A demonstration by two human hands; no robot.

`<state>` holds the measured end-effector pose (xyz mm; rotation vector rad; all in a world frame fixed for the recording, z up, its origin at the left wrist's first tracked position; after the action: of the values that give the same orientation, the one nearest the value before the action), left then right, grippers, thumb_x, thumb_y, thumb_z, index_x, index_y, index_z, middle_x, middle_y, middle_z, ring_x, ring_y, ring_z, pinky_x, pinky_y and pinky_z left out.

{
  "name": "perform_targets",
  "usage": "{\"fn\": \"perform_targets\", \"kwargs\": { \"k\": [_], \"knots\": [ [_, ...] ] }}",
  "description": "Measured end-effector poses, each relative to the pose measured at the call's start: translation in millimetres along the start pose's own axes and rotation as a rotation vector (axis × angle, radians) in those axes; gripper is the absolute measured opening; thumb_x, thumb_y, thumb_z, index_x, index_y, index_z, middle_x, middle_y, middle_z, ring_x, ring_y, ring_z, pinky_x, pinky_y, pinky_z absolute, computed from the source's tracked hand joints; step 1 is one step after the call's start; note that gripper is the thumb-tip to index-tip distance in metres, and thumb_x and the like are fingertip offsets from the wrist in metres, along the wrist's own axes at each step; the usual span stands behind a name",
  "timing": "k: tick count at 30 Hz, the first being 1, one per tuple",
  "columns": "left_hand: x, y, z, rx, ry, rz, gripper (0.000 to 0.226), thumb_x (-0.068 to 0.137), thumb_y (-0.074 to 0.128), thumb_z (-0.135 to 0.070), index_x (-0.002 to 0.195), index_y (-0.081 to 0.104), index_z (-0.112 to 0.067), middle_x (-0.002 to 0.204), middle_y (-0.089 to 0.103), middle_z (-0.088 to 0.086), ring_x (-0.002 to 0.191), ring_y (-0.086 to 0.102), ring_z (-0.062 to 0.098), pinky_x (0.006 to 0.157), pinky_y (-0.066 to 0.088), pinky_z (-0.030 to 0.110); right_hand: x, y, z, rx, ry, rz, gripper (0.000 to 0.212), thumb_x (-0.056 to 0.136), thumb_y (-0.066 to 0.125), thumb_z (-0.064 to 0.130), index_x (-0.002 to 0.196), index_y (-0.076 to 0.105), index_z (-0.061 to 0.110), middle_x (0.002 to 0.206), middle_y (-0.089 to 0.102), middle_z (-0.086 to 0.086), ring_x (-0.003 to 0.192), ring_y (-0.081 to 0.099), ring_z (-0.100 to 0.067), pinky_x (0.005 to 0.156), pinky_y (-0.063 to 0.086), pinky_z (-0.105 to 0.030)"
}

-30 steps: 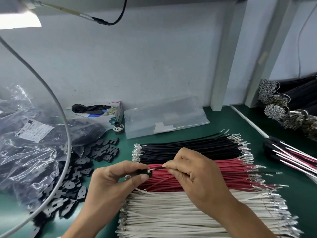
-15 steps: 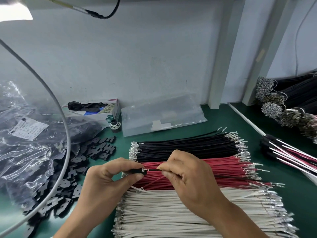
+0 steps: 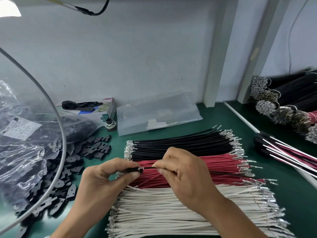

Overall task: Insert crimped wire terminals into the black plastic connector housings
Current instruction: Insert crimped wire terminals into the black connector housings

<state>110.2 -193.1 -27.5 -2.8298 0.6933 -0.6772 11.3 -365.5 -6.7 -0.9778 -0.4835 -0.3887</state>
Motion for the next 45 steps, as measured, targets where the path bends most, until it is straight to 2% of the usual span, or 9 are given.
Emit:
{"fn": "perform_targets", "kwargs": {
  "k": [7,10,17,24,29,33,38,40,45],
  "knots": [
    [-0.9,2.4,-8.2,0.142,0.081,-0.006,0.025,0.069,0.085,-0.019,0.087,0.083,-0.036,0.087,0.079,-0.01,0.079,0.075,0.01,0.076,0.055,0.013,-0.9,8.9,8.3,-0.061,-0.056,0.001,0.014,0.095,0.063,0.023,0.098,0.077,0.023,0.086,0.058,0.015,0.078,0.056,-0.005,0.059,0.053,-0.031],
    [-1.5,3.2,-8.8,0.112,0.06,0.01,0.023,0.068,0.086,-0.019,0.084,0.083,-0.035,0.087,0.08,-0.006,0.078,0.075,0.011,0.074,0.055,0.013,-1.3,11.1,6.1,-0.039,-0.037,0.0,0.015,0.095,0.061,0.025,0.097,0.076,0.024,0.087,0.058,0.016,0.08,0.057,-0.006,0.062,0.052,-0.032],
    [-0.7,5.5,-6.2,0.038,0.001,-0.013,0.022,0.068,0.087,-0.017,0.082,0.084,-0.033,0.083,0.08,-0.002,0.073,0.073,0.01,0.071,0.054,0.013,2.7,5.5,7.0,-0.044,-0.042,-0.033,0.023,0.095,0.057,0.042,0.087,0.073,0.028,0.083,0.058,0.017,0.077,0.055,-0.001,0.06,0.045,-0.019],
    [-3.6,5.2,-9.2,0.038,0.015,-0.011,0.021,0.067,0.086,-0.018,0.082,0.084,-0.033,0.083,0.08,0.0,0.074,0.075,0.018,0.069,0.059,0.021,1.8,11.8,14.6,-0.067,-0.095,-0.08,0.021,0.097,0.058,0.035,0.085,0.07,0.023,0.083,0.054,0.015,0.074,0.051,-0.005,0.061,0.045,-0.023],
    [-3.8,6.4,-10.3,0.104,0.034,-0.021,0.022,0.069,0.089,-0.024,0.085,0.082,-0.038,0.081,0.079,-0.006,0.072,0.073,0.009,0.068,0.054,0.013,4.1,6.9,17.4,-0.167,-0.142,-0.086,0.018,0.097,0.061,0.033,0.086,0.071,0.023,0.083,0.055,0.014,0.074,0.052,-0.006,0.06,0.046,-0.024],
    [1.0,-6.2,6.0,0.088,-0.035,-0.149,0.021,0.073,0.09,-0.037,0.091,0.08,-0.041,0.082,0.078,-0.003,0.07,0.072,0.017,0.065,0.058,0.023,5.8,-10.7,21.3,-0.276,-0.204,-0.202,0.003,0.094,0.071,0.018,0.091,0.073,0.018,0.092,0.061,0.006,0.083,0.053,-0.016,0.065,0.046,-0.029],
    [0.3,-19.9,22.1,0.002,-0.107,-0.2,0.033,0.076,0.081,-0.054,0.101,0.078,-0.034,0.084,0.077,0.002,0.075,0.071,0.029,0.07,0.06,0.04,1.7,20.7,20.1,-0.4,-0.249,0.149,0.006,0.084,0.078,0.029,0.08,0.074,0.027,0.08,0.059,0.012,0.079,0.052,-0.014,0.062,0.047,-0.031],
    [0.6,-19.1,23.1,-0.03,-0.127,-0.192,0.03,0.079,0.083,-0.051,0.103,0.078,-0.033,0.082,0.075,0.003,0.074,0.069,0.031,0.07,0.06,0.038,3.0,25.7,18.7,-0.398,-0.218,0.185,0.006,0.084,0.077,0.028,0.079,0.074,0.029,0.078,0.057,0.013,0.078,0.051,-0.013,0.063,0.047,-0.031],
    [3.2,-17.9,24.2,-0.191,-0.181,-0.202,0.019,0.074,0.082,-0.016,0.092,0.084,-0.023,0.082,0.08,0.009,0.069,0.072,0.013,0.065,0.058,0.017,1.7,12.9,15.5,-0.258,-0.173,0.083,0.01,0.086,0.077,0.017,0.085,0.072,0.026,0.082,0.06,0.013,0.074,0.053,-0.011,0.06,0.049,-0.03]
  ]
}}
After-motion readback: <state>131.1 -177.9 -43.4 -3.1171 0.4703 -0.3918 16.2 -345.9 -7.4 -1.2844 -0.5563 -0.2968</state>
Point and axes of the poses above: each hand's wrist, its own x-axis towards the middle knuckle, its own y-axis out of the palm, z = x × y, the point moved 7 cm from there along x, towards the middle knuckle
